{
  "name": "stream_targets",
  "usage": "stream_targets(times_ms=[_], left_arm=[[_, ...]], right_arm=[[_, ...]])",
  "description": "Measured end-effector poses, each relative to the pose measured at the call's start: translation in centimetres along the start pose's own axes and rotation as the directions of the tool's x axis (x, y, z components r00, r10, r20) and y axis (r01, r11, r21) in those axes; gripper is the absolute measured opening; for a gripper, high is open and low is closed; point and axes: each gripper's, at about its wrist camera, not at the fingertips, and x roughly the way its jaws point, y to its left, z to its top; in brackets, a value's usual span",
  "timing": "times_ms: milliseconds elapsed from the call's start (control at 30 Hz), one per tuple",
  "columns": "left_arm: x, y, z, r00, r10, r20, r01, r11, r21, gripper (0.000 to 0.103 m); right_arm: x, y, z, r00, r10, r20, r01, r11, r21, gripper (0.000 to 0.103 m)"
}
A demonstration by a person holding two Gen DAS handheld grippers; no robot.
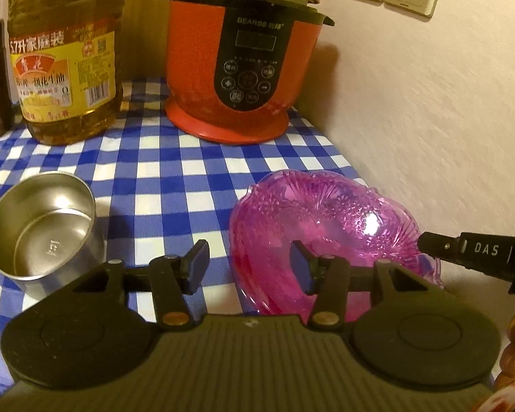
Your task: Organize plates and bowls
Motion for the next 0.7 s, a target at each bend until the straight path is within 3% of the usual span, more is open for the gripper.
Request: stream_targets(times_ms=[167,433,533,700], left_arm=[[0.0,0.0,0.0,1.0,-0.015,0.003,0.015,1.0,-0.005,0.044],[-0.2,-0.2,0.0,0.998,-0.054,0.016,0.054,0.998,-0.01,0.039],[-0.2,-0.1,0.0,0.998,-0.067,0.016,0.068,0.998,-0.016,0.039],[-0.1,0.1,0.0,0.997,-0.079,0.01,0.08,0.996,-0.042,0.039]], right_arm=[[0.2,0.3,0.5,0.999,0.012,0.049,-0.01,0.999,-0.042,0.011],[1.4,0.1,0.2,0.999,0.025,0.024,-0.024,0.999,-0.043,0.011],[1.3,-0.2,0.2,0.999,0.037,0.039,-0.036,0.999,-0.028,0.006],[1.4,0.4,0.0,0.996,0.045,0.083,-0.036,0.993,-0.112,0.006]])
